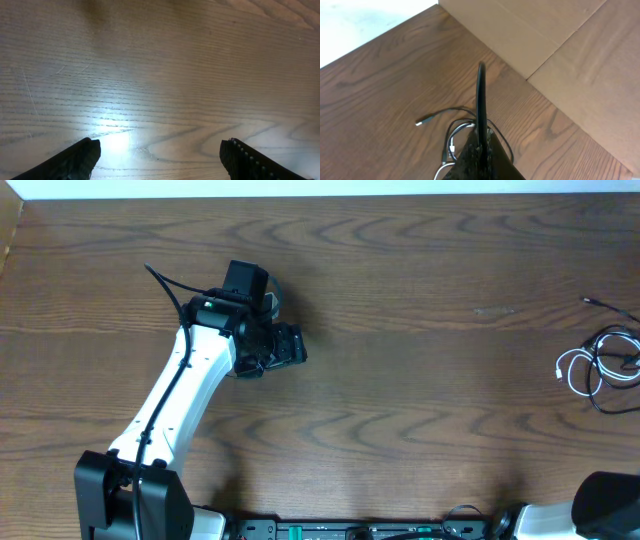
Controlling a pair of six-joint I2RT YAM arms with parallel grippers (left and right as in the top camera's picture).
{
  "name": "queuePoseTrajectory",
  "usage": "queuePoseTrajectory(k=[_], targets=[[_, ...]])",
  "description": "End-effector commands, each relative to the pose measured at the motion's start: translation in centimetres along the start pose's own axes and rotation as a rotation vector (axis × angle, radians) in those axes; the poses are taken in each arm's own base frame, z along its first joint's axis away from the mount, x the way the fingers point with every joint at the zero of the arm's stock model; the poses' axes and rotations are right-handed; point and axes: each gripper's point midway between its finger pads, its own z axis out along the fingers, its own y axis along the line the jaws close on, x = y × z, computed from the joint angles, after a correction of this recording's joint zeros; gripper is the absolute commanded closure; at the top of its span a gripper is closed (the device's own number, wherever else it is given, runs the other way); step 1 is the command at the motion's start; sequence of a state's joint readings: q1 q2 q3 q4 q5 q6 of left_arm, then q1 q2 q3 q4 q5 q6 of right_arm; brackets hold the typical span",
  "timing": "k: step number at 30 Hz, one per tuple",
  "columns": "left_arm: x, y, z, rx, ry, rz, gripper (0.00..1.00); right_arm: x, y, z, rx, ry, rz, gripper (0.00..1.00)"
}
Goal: Untangle cables
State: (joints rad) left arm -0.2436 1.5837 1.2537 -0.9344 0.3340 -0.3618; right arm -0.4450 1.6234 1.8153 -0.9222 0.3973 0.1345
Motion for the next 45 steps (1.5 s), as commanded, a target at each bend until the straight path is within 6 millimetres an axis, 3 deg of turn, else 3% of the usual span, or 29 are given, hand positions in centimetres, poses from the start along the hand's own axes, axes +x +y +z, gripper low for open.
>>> queuePoseTrajectory(k=[1, 4, 6, 9, 22, 25, 26, 27, 29, 36, 42, 45], targets=[[-0.5, -0.1, -0.7, -0.001, -0.026, 0.015, 0.18, 0.0, -0.3, 0.8, 0.019, 0.009, 0.023, 0.98], [-0.5, -0.1, -0.7, -0.001, -0.026, 0.015, 0.18, 0.5, 0.5, 1.3, -0.010, 0.032, 0.018, 0.48], [-0.6, -0.1, -0.7, -0.001, -0.026, 0.015, 0.18, 0.8, 1.2, 1.6, -0.048, 0.047, 0.016, 0.34], [-0.6, -0.1, -0.7, -0.001, -0.026, 0.015, 0.18, 1.0, 2.0, 1.7, -0.089, 0.056, 0.015, 0.29], [-0.5, -0.1, -0.7, -0.001, -0.026, 0.015, 0.18, 2.7, 3.6, 1.3, -0.188, 0.130, 0.000, 0.27], [-0.6, -0.1, -0.7, -0.001, -0.026, 0.015, 0.18, 4.2, 3.3, 1.1, -0.179, 0.188, -0.018, 0.38], [-0.6, -0.1, -0.7, -0.001, -0.026, 0.015, 0.18, 4.7, 3.3, 1.1, -0.176, 0.208, -0.022, 0.46], [-0.6, -0.1, -0.7, -0.001, -0.026, 0.015, 0.18, 5.4, 3.2, 1.0, -0.171, 0.234, -0.021, 0.67], [-0.5, -0.1, -0.7, -0.001, -0.026, 0.015, 0.18, 6.1, 3.2, 1.2, -0.168, 0.258, -0.007, 0.79], [-0.5, -0.1, -0.7, -0.001, -0.026, 0.015, 0.18, 9.3, 4.1, 2.9, -0.190, 0.331, -0.023, 0.99], [-0.5, -0.1, -0.7, -0.001, -0.026, 0.015, 0.18, 12.4, 4.9, 5.4, -0.189, 0.365, -0.026, 0.99], [-0.5, -0.1, -0.7, -0.001, -0.026, 0.015, 0.18, 14.2, 7.2, 6.6, -0.292, 0.375, 0.006, 0.99]])
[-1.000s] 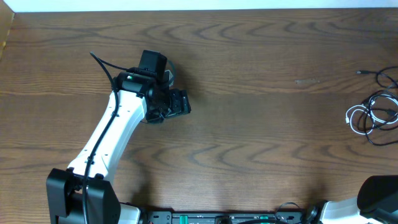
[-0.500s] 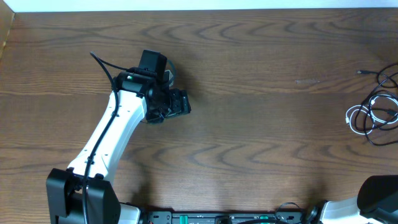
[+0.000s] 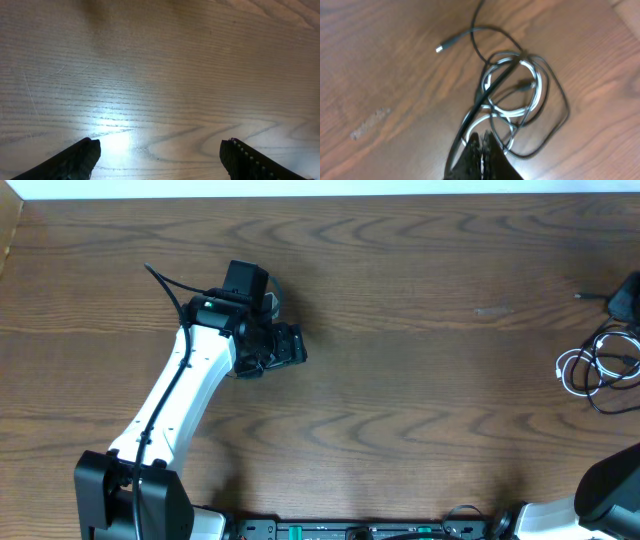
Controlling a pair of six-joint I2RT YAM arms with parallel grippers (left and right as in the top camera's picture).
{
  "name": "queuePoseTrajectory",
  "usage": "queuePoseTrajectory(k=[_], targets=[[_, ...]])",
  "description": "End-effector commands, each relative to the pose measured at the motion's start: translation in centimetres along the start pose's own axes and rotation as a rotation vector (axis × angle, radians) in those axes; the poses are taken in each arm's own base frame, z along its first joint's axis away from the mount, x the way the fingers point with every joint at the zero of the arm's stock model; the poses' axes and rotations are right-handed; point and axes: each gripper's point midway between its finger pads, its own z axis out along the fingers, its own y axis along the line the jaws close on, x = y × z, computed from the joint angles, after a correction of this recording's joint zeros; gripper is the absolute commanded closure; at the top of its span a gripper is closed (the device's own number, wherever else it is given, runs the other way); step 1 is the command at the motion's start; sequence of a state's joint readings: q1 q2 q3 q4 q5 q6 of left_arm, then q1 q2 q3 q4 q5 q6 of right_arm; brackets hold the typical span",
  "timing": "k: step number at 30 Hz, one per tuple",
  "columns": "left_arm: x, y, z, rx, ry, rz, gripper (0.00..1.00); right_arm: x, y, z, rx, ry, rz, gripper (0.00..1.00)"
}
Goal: Untangle cables
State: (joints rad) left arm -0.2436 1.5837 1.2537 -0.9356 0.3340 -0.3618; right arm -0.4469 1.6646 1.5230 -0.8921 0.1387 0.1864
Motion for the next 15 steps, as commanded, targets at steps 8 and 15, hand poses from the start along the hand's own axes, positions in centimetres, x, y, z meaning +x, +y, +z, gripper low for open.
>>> queuePoseTrajectory(k=[8, 15], targets=[[-0.5, -0.1, -0.7, -0.001, -0.025, 0.015, 0.18, 6.9, 12.2, 3.3, -0.701, 0.075, -0.085, 0.99], [-0.4, 0.0, -0.7, -0.004, -0.019, 0.012, 0.18, 10.5, 12.1, 4.9, -0.628, 0.130, -0.187, 0.93]])
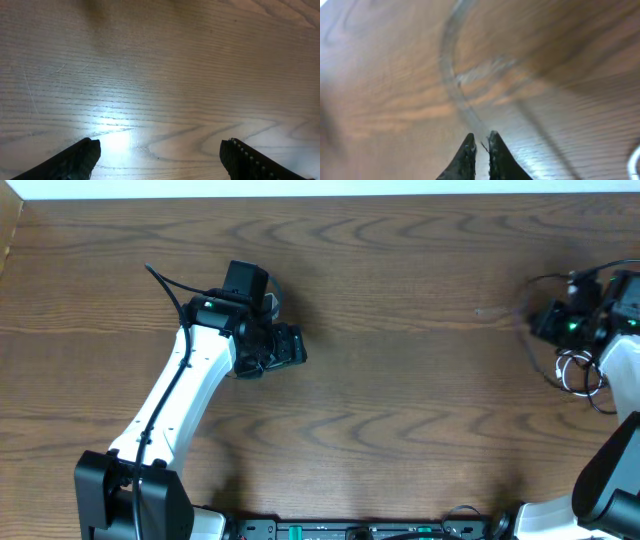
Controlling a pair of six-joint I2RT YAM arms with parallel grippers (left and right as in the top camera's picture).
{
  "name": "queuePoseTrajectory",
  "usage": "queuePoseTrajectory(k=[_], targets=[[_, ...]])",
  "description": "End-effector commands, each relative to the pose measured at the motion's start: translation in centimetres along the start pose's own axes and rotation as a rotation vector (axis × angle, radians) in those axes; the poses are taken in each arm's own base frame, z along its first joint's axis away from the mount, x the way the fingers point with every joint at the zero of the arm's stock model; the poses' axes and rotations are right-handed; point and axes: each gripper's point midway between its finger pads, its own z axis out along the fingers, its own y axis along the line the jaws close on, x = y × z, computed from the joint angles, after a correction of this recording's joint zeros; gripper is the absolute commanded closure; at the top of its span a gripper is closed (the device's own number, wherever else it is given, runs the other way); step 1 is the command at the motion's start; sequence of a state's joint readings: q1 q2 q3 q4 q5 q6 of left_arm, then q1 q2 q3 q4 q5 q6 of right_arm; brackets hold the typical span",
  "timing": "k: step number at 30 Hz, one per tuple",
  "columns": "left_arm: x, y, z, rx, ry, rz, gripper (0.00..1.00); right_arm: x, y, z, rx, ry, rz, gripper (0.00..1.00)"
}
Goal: Untangle cables
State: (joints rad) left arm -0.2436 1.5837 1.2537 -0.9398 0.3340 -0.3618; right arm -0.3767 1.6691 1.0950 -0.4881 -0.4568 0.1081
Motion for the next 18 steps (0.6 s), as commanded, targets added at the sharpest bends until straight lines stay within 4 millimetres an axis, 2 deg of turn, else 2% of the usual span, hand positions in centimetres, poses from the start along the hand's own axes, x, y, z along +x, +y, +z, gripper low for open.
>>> queuePoseTrajectory(k=[1, 5, 6, 13, 18], targets=[[-0.5, -0.1, -0.7, -0.002, -0.023, 0.014, 0.18, 0.6, -0.4, 0.2, 0.028, 0.022, -0.047, 0.92], [-0.3, 0.0, -0.7, -0.005, -0.017, 0.012, 0.18, 1.2, -2.5, -0.1, 0.145, 0.044, -0.021, 0.87], [-0.2, 0.0, -0.7, -0.006, -0.014, 0.011, 0.18, 1.2, -2.5, -0.1, 0.146, 0.042, -0.021, 0.79], [-0.3, 0.0, -0.7, -0.006, -0.015, 0.012, 0.18, -0.1, -0.7, -1.7, 0.096, -0.010, -0.027, 0.55], [-1.1, 0.0, -0.7, -0.010, -0.053, 0.062, 0.18, -0.6, 1.3, -3.7, 0.080, -0.047, -0.064, 0.46]])
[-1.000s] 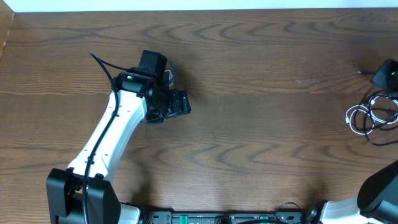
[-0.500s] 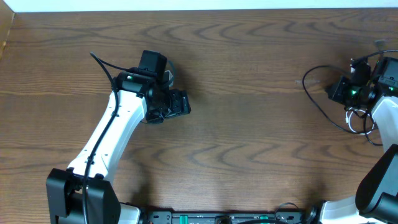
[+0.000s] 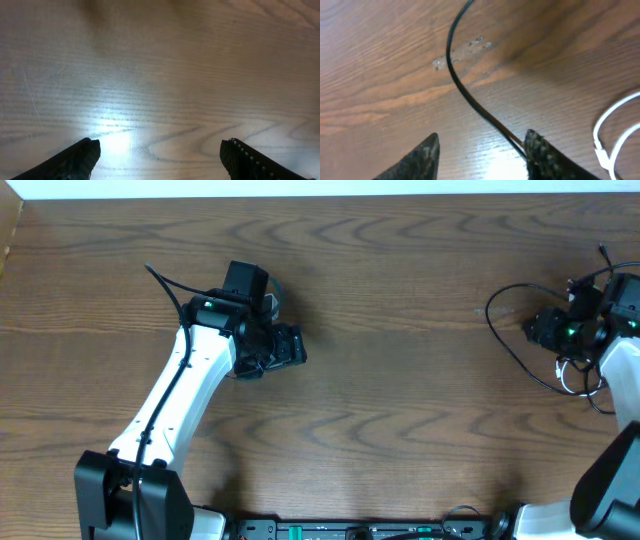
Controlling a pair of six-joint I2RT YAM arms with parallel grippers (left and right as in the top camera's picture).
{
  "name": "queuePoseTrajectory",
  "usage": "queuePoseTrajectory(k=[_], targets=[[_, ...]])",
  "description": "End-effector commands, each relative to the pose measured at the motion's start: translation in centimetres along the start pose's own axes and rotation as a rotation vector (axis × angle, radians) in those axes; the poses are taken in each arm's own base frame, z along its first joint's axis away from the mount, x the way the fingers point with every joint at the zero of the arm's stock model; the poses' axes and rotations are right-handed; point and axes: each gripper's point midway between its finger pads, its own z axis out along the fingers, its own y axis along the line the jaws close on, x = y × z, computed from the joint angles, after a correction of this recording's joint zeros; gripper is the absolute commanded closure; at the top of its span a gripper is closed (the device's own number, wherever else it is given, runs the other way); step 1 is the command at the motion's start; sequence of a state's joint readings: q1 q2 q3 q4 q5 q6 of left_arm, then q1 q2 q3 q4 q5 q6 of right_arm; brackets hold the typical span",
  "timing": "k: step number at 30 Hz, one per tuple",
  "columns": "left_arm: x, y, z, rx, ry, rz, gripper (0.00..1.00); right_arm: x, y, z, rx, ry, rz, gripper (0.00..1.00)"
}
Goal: Untangle cables
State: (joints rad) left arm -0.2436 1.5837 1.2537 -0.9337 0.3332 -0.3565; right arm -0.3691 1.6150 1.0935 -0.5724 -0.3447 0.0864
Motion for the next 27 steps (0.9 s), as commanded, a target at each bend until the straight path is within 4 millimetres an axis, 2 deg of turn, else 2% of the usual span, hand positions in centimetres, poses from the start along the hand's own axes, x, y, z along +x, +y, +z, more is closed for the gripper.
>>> queuePoseTrajectory(k=[1, 7, 11, 14, 15, 16, 18, 19, 23, 27], targets=[[-1.4, 0.3, -0.8, -0.031, -0.063, 0.057, 0.18, -1.5, 2.4, -2.9, -0.031, -0.077, -0.054, 0.44], [-3.3, 3.4, -1.4, -0.227, -0.161, 0.110, 0.17, 0.4, 3.7, -4.3, 0.034, -0.037, -0.124, 0.37], [-3.3, 6.5, -2.4, -0.407, -0.174, 0.115, 0.17, 2.7, 4.0, -4.0, 0.135, 0.046, -0.188, 0.31], [-1.9, 8.0, -2.8, -0.483, -0.118, 0.110, 0.16, 4.6, 4.3, -3.9, 0.199, 0.111, -0.241, 0.24], [-1.3, 8.2, -2.8, -0.493, -0.091, 0.109, 0.02, 5.3, 4.5, -3.9, 0.217, 0.136, -0.262, 0.21], [-0.6, 8.5, -2.9, -0.503, -0.065, 0.103, 0.02, 5.9, 4.8, -3.9, 0.225, 0.158, -0.278, 0.20], [0.8, 9.1, -3.1, -0.525, -0.008, 0.080, 0.02, 7.2, 5.5, -3.9, 0.223, 0.199, -0.310, 0.05], [1.4, 9.4, -3.1, -0.534, 0.013, 0.067, 0.02, 7.7, 5.9, -3.9, 0.221, 0.215, -0.311, 0.01], [3.7, 10.2, -3.5, -0.572, 0.092, 0.010, 0.02, 10.0, 6.9, -4.1, 0.219, 0.291, -0.325, 0.01], [5.2, 10.3, -3.7, -0.568, 0.147, 0.000, 0.02, 11.0, 7.1, -4.6, 0.224, 0.323, -0.317, 0.01]])
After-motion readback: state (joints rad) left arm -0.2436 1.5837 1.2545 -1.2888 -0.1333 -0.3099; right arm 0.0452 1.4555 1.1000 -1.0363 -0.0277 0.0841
